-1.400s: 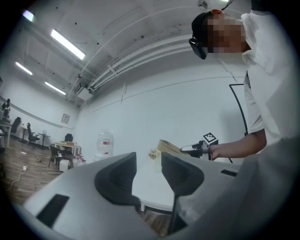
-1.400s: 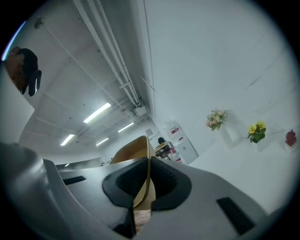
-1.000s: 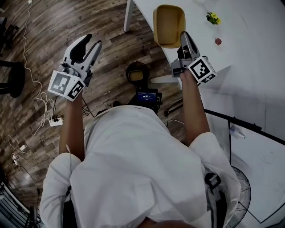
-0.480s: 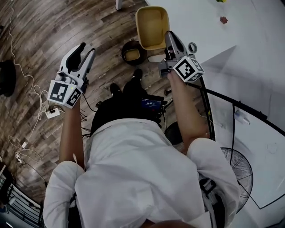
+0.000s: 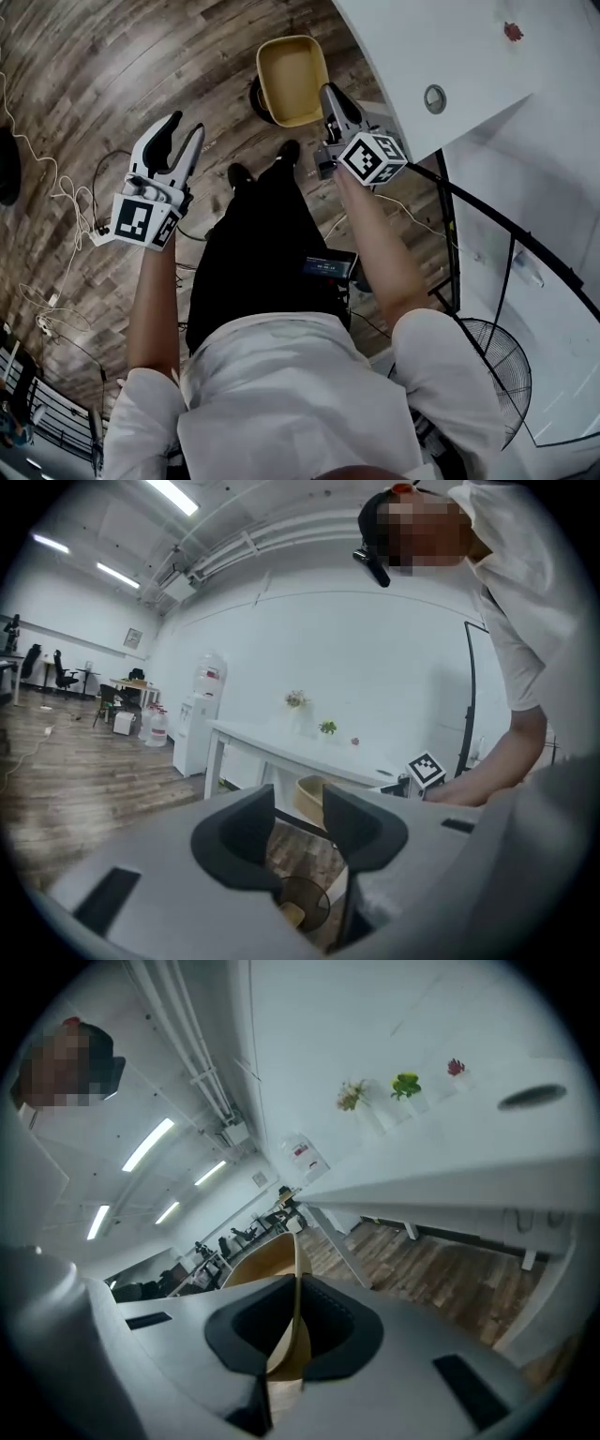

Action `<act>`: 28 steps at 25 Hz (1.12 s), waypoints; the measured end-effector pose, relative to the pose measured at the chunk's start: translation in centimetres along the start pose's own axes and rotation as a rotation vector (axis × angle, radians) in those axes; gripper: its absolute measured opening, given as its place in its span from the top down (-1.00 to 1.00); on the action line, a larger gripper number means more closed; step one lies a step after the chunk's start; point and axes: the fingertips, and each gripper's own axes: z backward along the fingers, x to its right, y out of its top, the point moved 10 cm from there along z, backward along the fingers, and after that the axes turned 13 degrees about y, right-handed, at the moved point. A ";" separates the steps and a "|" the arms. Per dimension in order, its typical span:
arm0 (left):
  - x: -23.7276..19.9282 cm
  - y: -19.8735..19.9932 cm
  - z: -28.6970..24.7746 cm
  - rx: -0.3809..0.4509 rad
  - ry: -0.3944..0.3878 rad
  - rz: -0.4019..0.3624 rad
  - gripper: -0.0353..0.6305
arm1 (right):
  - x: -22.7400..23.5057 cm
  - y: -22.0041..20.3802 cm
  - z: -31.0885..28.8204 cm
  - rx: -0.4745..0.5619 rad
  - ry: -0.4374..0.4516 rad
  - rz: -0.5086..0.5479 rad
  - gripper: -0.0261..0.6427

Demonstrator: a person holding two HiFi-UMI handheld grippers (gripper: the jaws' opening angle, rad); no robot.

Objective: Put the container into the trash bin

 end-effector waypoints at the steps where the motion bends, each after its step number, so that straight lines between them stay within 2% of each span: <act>1: 0.0 -1.1 -0.8 -0.007 0.004 0.006 0.40 | 1.5 -1.2 -0.2 -0.019 -0.011 -0.003 0.79; 11: 0.4 -14.4 -7.3 -0.111 0.000 0.104 0.40 | 14.1 -13.2 -3.1 -0.099 -0.063 -0.037 0.79; 17: 0.6 -21.8 -9.7 -0.161 0.007 0.145 0.40 | 21.6 -20.2 -4.4 -0.189 -0.106 -0.054 0.79; 22: 0.2 -26.5 -10.8 -0.199 -0.003 0.145 0.40 | 25.8 -25.0 -4.4 -0.211 -0.152 -0.073 0.79; 28: -0.1 -29.9 -11.0 -0.241 -0.014 0.142 0.40 | 28.5 -28.5 -4.2 -0.216 -0.174 -0.061 0.79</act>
